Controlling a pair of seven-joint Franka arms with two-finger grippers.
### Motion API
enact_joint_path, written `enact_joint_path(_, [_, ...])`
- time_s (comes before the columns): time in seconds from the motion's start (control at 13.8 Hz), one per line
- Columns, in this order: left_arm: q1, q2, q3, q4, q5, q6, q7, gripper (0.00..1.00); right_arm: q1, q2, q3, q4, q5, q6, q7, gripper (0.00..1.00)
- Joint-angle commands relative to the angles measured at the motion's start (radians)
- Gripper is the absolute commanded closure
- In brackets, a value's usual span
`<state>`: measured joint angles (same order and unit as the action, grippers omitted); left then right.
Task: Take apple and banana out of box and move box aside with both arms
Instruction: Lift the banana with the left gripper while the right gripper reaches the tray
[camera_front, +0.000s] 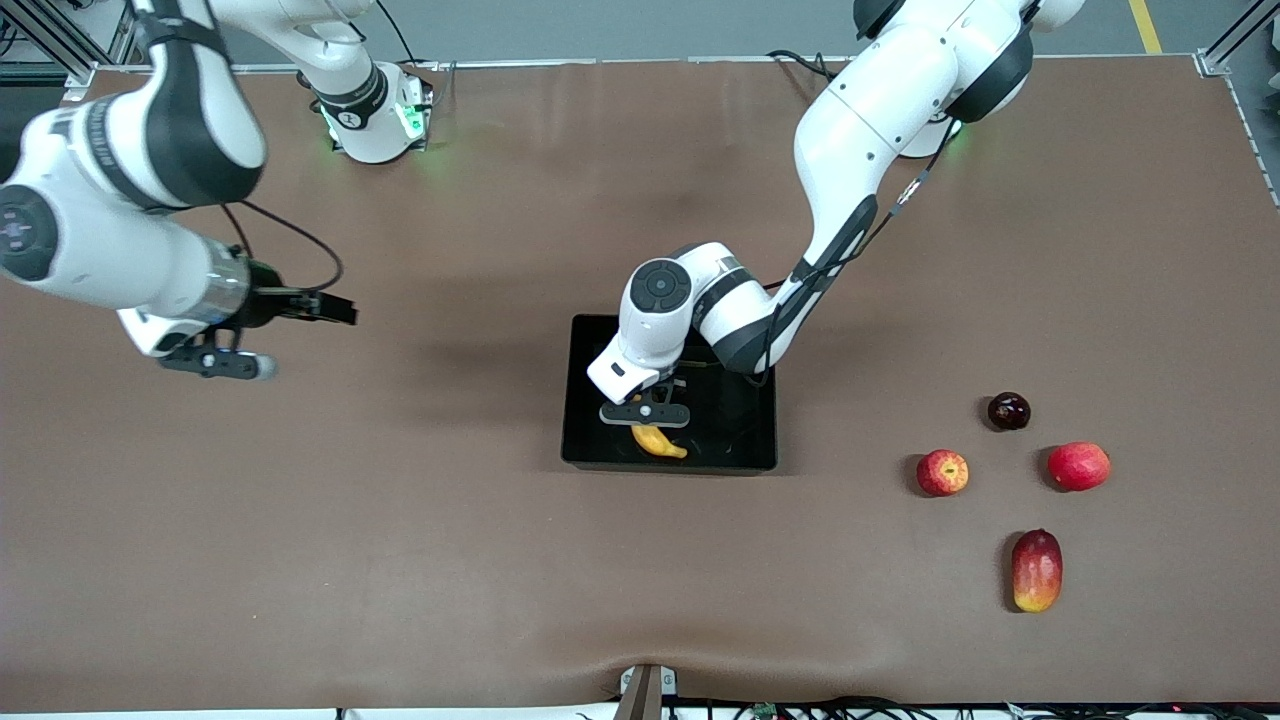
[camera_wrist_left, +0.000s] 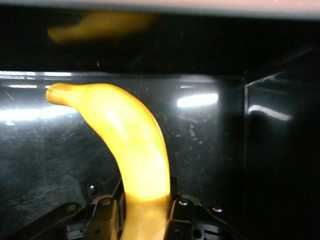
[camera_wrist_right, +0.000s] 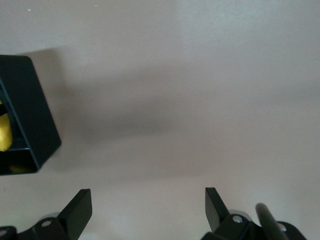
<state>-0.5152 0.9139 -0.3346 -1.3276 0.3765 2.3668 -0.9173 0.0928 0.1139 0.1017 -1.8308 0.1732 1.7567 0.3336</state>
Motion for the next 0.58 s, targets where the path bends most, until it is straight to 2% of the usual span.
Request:
enact_joint_path(0.0, [0.012, -0.088, -0.006, -0.013, 0.025, -0.076, -0.023, 1.00, -0.001, 0.004, 0.085, -0.013, 0.006, 0.070, 0.117, 0.00])
enact_joint_path(0.29, [0.049, -0.216, -0.009, -0.015, 0.012, -0.185, 0.029, 1.00, -0.001, 0.081, 0.186, -0.010, 0.006, 0.226, 0.232, 0.00])
enact_joint_path(0.51, [0.150, -0.298, -0.012, -0.019, -0.112, -0.277, 0.223, 1.00, 0.002, 0.170, 0.234, 0.001, 0.005, 0.358, 0.248, 0.00])
